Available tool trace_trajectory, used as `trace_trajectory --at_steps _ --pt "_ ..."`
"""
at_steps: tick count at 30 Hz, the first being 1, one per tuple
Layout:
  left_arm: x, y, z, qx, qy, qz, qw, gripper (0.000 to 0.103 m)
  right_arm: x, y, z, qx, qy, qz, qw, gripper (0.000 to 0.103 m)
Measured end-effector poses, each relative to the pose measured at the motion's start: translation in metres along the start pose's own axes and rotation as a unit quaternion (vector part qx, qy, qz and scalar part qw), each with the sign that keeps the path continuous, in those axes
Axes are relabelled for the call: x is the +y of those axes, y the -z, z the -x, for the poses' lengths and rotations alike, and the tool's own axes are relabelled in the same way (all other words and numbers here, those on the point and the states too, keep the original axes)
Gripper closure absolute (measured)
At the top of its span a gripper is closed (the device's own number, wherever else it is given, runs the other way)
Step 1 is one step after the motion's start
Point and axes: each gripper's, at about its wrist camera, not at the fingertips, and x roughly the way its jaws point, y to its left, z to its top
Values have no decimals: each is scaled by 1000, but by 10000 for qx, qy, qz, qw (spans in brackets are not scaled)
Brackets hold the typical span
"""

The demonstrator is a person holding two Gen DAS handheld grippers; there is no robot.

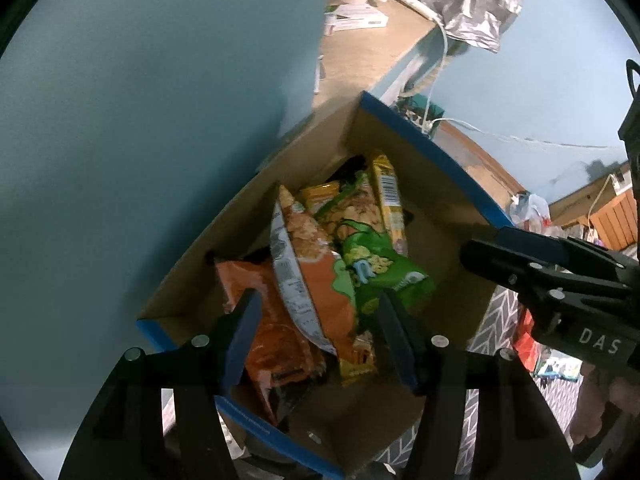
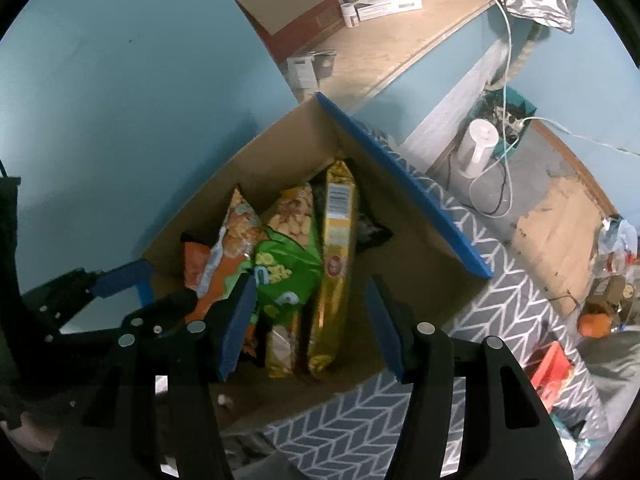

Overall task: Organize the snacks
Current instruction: 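Open both tools to drop the bags into the box, then move both tools back over the remaining snacks on the table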

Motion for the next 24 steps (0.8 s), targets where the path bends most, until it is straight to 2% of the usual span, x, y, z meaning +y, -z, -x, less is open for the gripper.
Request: trace_trajectory --at_steps 2,12,24 --pt "-6 -3 1 -1 53 -83 10000 40 -6 6 5 24 59 -9 10000 41" --pt "-52 5 6 83 292 -650 9974 40 -37 43 30 111 334 -141 9993 41" --pt "-104 35 -1 388 482 -1384 9884 40 -93 127 60 340 553 -819 9945 40"
